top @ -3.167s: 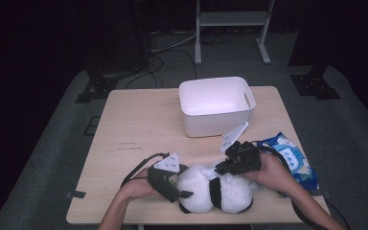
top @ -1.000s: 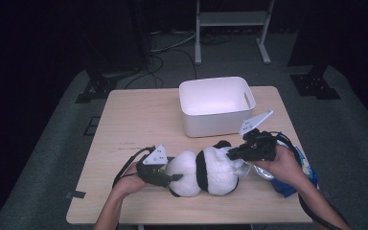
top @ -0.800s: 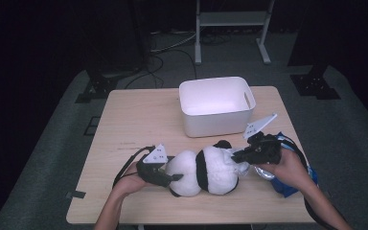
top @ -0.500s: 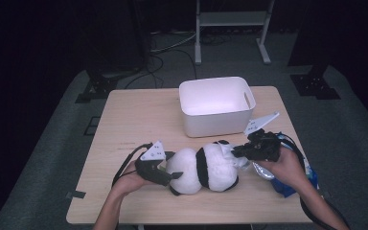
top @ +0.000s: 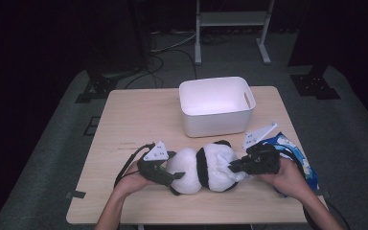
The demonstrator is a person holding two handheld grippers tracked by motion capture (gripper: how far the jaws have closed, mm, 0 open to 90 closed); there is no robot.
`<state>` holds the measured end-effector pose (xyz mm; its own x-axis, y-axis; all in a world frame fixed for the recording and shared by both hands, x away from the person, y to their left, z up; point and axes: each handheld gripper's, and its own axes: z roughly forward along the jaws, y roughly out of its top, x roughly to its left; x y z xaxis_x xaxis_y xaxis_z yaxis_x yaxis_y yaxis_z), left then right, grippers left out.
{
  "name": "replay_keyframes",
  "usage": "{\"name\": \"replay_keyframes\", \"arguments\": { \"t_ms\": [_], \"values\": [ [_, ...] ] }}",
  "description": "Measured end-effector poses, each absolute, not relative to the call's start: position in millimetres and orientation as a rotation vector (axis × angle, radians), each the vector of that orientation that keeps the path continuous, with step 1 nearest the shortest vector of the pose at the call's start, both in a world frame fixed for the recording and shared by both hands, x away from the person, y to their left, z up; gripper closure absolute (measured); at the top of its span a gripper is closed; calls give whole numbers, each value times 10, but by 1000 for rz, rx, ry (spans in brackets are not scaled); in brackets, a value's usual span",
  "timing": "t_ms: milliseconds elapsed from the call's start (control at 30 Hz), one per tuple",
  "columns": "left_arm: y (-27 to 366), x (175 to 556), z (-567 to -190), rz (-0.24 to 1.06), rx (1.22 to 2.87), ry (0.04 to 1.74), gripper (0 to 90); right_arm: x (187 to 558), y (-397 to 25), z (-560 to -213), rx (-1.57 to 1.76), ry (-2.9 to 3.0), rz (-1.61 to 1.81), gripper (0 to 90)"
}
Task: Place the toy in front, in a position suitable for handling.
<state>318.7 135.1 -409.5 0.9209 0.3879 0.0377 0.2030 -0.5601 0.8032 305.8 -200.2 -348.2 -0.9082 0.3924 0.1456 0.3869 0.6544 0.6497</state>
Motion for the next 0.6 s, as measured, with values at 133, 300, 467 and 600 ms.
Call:
{"name": "replay_keyframes", "arguments": {
  "t_ms": [133,300,467,600],
  "values": [
    [1348,3188,-4093,247,2185,421,215,3076,-1967,-3525,689,2840,1082,836],
    [1352,3182,-4094,209,2192,427,214,3242,-1928,-3562,754,2763,1037,841],
    [1354,3175,-4097,179,2196,424,208,3463,-1910,-3610,848,2680,1045,841],
    [1371,3182,-4090,180,2206,427,200,3536,-1893,-3605,861,2654,1056,840]
  ]
}}
